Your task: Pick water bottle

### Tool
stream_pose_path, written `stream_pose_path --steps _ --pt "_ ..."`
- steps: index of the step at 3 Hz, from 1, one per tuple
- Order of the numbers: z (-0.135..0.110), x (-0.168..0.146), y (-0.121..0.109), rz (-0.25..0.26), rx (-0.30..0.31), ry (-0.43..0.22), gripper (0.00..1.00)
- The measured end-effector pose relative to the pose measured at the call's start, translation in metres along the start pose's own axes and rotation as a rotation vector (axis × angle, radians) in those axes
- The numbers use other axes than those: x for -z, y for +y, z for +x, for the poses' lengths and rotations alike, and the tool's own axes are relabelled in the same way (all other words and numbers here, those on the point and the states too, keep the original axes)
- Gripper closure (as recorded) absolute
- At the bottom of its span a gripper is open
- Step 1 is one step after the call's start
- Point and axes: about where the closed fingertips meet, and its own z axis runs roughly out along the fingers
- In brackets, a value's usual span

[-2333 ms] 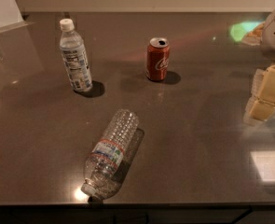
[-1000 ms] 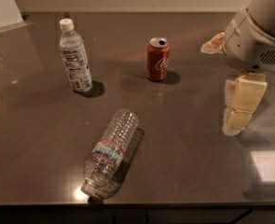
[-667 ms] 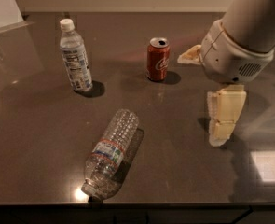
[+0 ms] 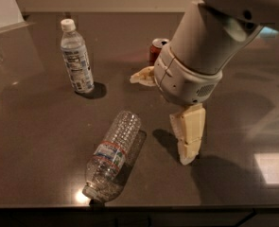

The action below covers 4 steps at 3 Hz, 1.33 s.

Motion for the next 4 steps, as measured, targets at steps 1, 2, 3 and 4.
stream_pose_path --steps 1,2,3,4 --pt "-0.027 -0.024 -0.007 -0.055 0.104 -0.027 0.00" --pt "-0.046 -0.051 -0.009 -0.116 0.205 -0.034 0.00" --pt "-0.053 -0.072 -0.007 -0.160 0.275 -0.029 0.00" --pt "-0.060 -0.086 -0.006 -0.180 0.335 -0.016 0.00"
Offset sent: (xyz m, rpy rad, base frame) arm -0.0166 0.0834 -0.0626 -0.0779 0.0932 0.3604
